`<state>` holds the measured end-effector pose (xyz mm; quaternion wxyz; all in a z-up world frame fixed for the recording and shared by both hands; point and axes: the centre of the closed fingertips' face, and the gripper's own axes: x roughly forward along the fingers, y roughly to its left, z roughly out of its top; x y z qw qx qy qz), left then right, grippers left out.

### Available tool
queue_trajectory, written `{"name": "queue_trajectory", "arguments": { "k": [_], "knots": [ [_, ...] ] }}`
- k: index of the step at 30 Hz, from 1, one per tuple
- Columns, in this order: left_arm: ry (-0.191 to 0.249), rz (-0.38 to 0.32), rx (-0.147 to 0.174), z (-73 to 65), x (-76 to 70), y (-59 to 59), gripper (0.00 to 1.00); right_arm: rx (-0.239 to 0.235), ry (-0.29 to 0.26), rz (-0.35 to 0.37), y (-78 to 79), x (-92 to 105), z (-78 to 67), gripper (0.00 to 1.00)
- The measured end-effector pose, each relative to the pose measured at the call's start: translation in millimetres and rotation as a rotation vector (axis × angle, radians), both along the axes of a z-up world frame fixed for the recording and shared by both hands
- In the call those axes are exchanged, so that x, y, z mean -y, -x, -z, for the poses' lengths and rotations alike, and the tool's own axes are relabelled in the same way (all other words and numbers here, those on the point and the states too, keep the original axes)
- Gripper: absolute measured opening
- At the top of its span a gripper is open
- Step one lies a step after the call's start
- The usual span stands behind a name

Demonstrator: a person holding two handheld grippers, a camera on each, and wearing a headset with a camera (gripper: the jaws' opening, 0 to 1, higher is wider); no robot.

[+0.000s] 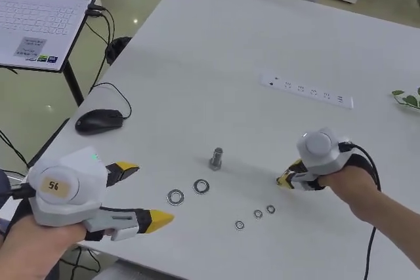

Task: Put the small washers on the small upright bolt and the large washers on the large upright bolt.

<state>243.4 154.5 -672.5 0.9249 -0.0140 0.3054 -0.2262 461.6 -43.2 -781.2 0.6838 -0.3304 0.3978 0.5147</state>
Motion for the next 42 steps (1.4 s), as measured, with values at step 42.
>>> {"name": "queue_trajectory", "arguments": {
  "k": [42],
  "knots": [
    [0.004,0.01,0.023,-9.9,7.4,3.9,0.69,-0.085,-0.293,0.34,47.2,57.2,-28.9,0.35]
  ]
}}
